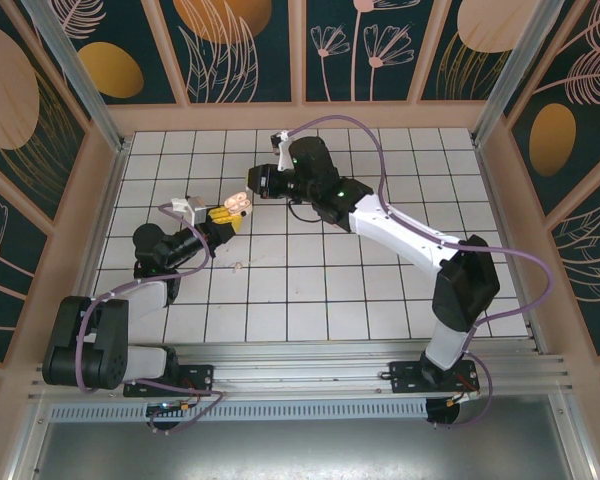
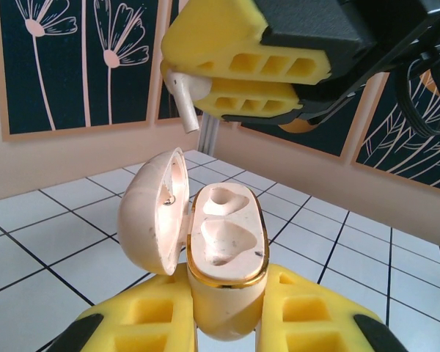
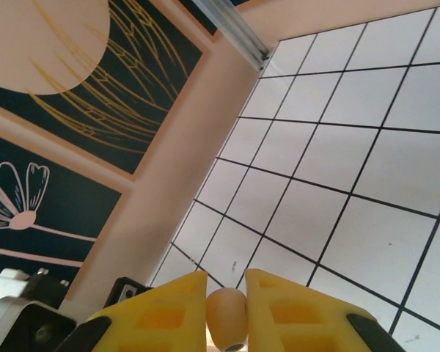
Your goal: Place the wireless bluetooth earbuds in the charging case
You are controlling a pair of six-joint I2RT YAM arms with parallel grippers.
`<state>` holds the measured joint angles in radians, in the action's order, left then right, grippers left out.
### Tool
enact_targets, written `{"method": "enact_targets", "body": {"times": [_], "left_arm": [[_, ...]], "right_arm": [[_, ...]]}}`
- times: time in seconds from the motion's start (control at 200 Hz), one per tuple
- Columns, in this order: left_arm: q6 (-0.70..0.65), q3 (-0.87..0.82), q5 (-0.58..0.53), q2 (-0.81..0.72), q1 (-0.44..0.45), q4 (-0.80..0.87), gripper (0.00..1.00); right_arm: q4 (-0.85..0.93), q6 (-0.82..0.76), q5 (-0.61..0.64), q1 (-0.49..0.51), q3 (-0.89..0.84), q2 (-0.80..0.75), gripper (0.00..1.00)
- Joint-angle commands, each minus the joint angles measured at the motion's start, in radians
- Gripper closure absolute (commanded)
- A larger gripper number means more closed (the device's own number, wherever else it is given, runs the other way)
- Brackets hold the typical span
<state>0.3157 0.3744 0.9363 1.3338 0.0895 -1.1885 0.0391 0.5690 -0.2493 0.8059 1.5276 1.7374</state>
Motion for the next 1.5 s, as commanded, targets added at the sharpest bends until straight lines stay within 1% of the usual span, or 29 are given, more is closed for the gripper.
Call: {"method": "enact_targets", "body": {"times": [0.0, 0.405, 0.926, 1.351, 1.491], "left_arm": [[-0.018, 0.027, 0.023, -0.015, -0.010, -0.006, 0.98], [-0.015, 0.026, 0.013, -0.020, -0.010, -0.007, 0.99], [-0.003, 0.031, 0.012, -0.031, -0.010, -0.014, 0.98], [0.017, 0.034, 0.015, -0.035, -0.010, -0.034, 0.99], [0.015, 0.034, 0.012, -0.035, -0.010, -0.031, 0.98]], "right_arm": [[-0.062, -0.036, -0.028, 0.011, -0.023, -0.054, 0.82], [-0.076, -0.040, -0.024, 0.025, -0.113, -0.107, 0.82], [-0.047, -0.064, -0.033, 0.040, -0.075, -0.058, 0.82], [-0.010, -0.093, -0.004, 0.042, -0.047, -0.024, 0.82], [0.023, -0.118, 0.029, 0.050, -0.043, -0.033, 0.82]]}}
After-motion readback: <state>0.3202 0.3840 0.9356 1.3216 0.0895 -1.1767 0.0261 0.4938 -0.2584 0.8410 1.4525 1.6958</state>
